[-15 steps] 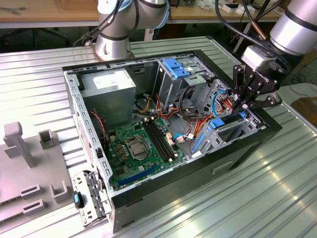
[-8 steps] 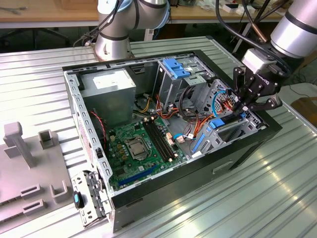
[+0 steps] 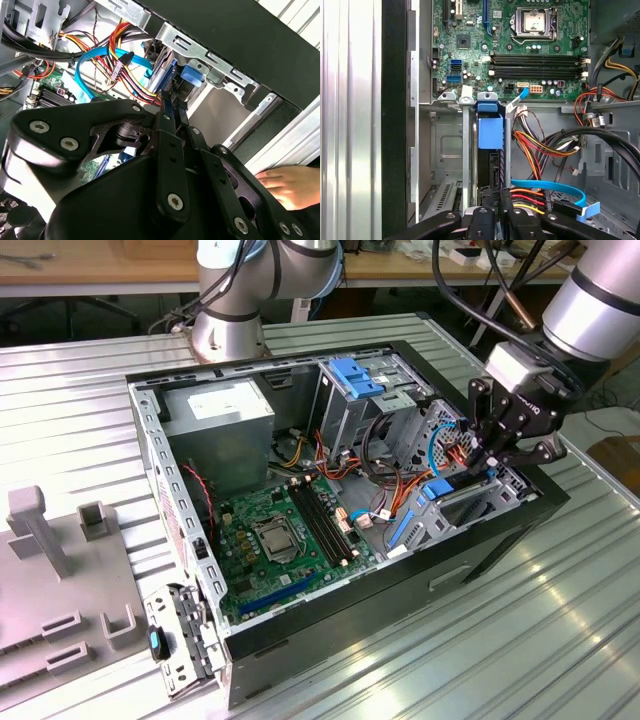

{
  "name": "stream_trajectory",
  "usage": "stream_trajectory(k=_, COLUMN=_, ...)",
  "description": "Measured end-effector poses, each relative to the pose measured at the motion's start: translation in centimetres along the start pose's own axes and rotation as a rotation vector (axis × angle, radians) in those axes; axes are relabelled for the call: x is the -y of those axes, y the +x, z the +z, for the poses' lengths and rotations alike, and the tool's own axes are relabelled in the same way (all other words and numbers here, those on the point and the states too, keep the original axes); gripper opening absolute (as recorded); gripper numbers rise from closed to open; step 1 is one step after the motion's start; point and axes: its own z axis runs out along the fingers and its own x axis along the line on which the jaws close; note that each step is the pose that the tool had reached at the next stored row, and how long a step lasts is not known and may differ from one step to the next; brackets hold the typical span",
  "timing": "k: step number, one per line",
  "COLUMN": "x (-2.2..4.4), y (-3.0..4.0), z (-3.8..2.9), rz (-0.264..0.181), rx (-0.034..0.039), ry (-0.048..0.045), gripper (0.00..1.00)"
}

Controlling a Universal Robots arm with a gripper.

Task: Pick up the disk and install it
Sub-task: 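Insert the first disk wire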

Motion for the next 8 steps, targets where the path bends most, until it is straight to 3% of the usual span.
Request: stream_trajectory(k=8, x=0.04, y=-0.11, z=0.11, rz=0.0, rx=0.0001, ry=0.0, gripper=0.16)
